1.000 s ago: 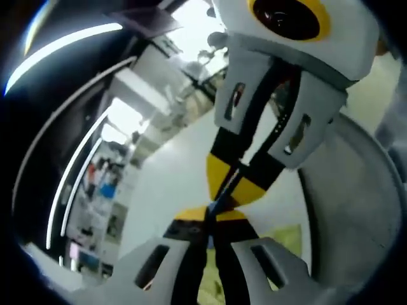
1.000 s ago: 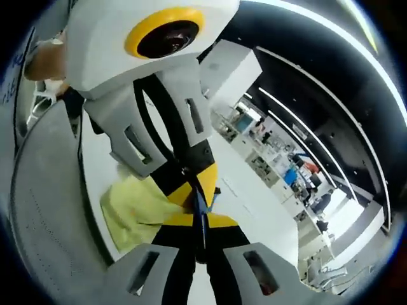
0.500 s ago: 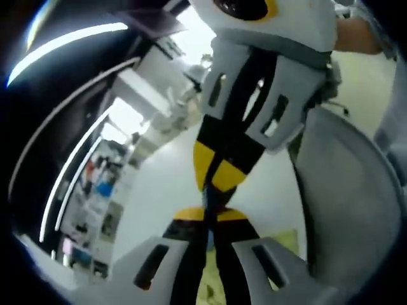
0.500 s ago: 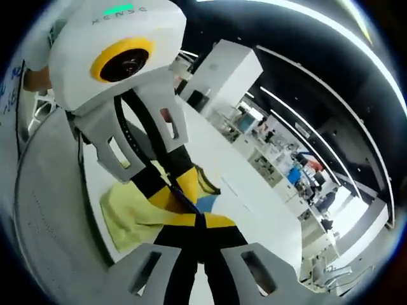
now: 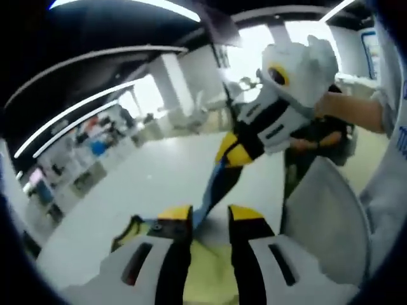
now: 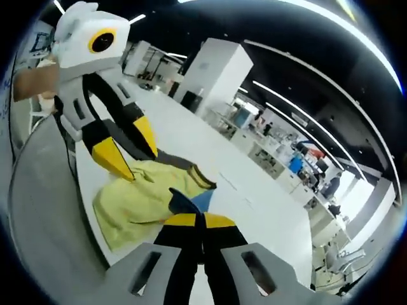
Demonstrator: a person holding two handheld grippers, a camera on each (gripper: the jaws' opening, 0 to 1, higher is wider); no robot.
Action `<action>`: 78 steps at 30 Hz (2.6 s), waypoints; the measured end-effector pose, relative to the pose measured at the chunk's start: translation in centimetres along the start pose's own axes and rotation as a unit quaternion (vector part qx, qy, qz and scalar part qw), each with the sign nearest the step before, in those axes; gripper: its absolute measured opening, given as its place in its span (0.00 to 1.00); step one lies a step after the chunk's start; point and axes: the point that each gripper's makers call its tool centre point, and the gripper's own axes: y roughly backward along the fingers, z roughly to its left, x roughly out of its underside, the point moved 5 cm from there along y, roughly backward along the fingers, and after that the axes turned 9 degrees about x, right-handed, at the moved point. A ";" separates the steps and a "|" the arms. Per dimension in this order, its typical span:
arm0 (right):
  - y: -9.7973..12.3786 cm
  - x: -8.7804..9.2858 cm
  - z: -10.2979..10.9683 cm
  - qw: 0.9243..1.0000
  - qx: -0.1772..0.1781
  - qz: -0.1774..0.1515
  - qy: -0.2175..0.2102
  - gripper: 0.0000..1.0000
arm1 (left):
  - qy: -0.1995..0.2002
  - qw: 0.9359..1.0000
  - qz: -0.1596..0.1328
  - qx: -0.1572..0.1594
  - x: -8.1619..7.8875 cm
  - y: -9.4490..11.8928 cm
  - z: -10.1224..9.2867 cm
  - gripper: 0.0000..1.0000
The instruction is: Fold the garment on the visible template until the final outline fits inside the template.
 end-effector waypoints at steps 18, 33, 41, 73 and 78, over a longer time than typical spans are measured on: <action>-1.5 4.4 -7.6 0.991 0.037 0.012 -0.126 0.01 | 0.105 0.989 -0.102 -0.037 0.2 4.3 1.6 0.62; -3.7 8.5 -11.9 0.988 0.049 0.037 -0.144 0.01 | 0.131 0.983 -0.105 -0.077 1.1 6.2 2.4 0.89; -5.0 10.5 -13.6 0.986 0.057 0.047 -0.146 0.01 | 0.128 0.983 -0.113 -0.070 0.7 5.9 2.3 1.00; -7.7 22.5 -19.2 0.958 0.130 0.164 -0.198 0.01 | 0.156 0.974 -0.099 -0.128 1.8 8.2 4.1 1.00; -7.3 25.1 -18.8 0.946 0.137 0.192 -0.224 0.02 | 0.158 0.975 -0.083 -0.130 2.3 7.9 4.1 1.00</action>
